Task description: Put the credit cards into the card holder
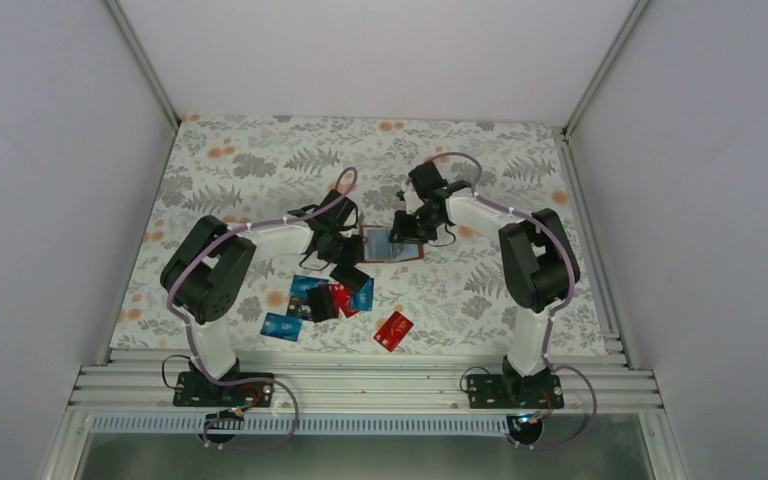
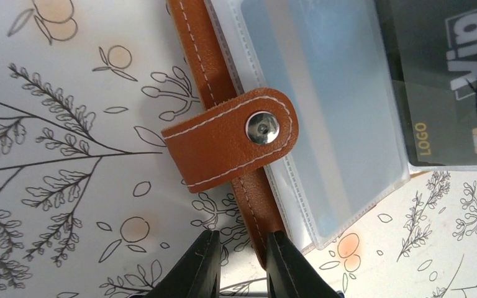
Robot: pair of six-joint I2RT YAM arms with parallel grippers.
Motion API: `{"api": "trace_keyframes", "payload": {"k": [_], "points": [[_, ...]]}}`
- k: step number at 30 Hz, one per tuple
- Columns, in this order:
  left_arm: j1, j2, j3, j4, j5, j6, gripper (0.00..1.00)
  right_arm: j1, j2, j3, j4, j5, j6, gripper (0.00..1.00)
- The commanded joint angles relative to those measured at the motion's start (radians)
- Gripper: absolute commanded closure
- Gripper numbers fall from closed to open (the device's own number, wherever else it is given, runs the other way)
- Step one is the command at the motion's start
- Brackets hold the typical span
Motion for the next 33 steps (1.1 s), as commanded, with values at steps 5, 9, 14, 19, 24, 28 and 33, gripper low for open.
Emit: {"api": "trace_keyframes", "payload": {"k": [5,9,14,19,24,28,33], "points": [[0.003,0.018,-0.036,0.078,0.059,0.003,0.79,0.078,0.067,0.122,-0.051,0.002,0.038,0.63],[0.005,0.012,-0.043,0.084,0.071,0.003,0.79,0.094,0.088,0.146,-0.036,-0.048,0.044,0.6],[0.018,-0.036,-0.072,0.081,0.068,-0.002,0.79,0.094,0.091,0.153,-0.019,-0.073,0.049,0.59],[0.035,-0.107,-0.104,0.066,0.037,-0.012,0.79,0.09,0.083,0.163,-0.018,-0.061,0.041,0.59],[0.04,-0.164,-0.121,0.048,0.008,-0.02,0.78,0.083,0.049,0.154,-0.007,-0.055,0.027,0.59],[0.041,-0.218,-0.133,0.03,-0.014,-0.027,0.78,0.079,-0.011,0.121,0.005,-0.041,0.013,0.58],[0.039,-0.288,-0.159,-0.031,-0.035,-0.028,0.74,0.079,-0.111,0.032,0.026,-0.025,0.003,0.56]]}}
